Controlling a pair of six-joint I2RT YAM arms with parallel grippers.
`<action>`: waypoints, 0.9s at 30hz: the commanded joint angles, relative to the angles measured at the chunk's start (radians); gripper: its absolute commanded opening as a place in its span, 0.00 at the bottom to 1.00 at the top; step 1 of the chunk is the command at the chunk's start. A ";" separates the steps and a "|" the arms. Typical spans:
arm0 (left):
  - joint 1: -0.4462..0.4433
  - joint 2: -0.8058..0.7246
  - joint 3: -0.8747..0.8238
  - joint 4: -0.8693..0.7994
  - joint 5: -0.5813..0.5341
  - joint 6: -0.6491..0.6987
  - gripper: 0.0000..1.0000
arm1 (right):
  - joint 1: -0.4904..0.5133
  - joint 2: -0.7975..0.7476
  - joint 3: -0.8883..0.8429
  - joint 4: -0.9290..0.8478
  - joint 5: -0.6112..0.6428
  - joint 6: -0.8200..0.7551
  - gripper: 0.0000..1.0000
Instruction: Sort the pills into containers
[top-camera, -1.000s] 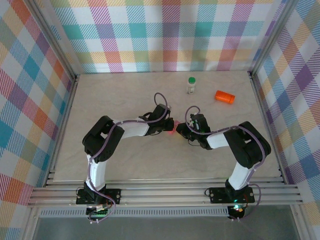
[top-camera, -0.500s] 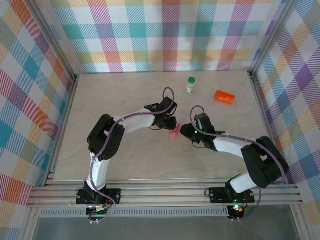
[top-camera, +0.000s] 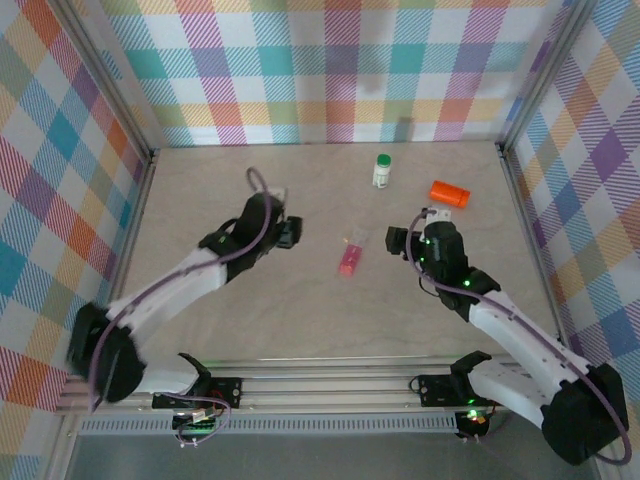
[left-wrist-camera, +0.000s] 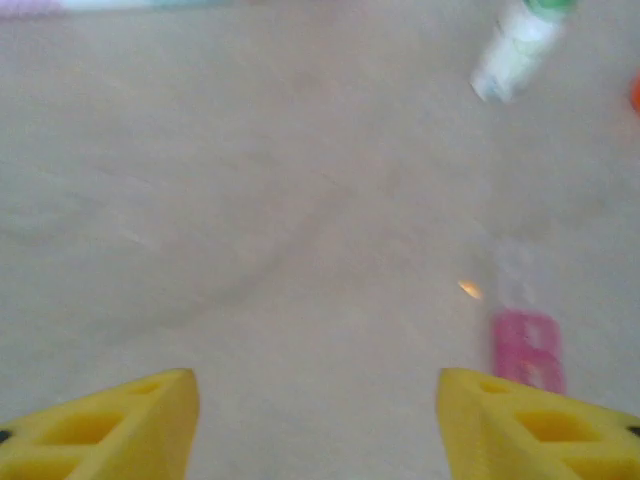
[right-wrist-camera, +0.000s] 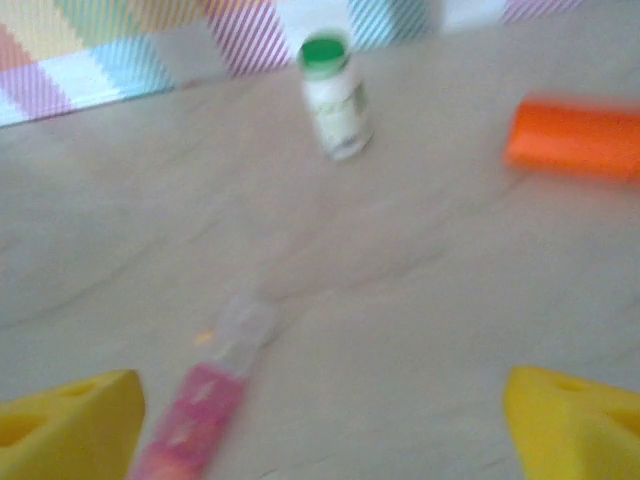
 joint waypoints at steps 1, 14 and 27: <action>0.015 -0.173 -0.261 0.275 -0.360 0.118 0.73 | -0.046 0.000 -0.125 0.158 0.215 -0.244 0.99; 0.499 -0.161 -0.630 0.600 -0.227 -0.018 0.96 | -0.300 0.398 -0.111 0.377 0.045 -0.152 0.99; 0.538 0.293 -0.521 0.996 0.126 0.176 0.96 | -0.392 0.430 -0.153 0.585 -0.063 -0.212 0.99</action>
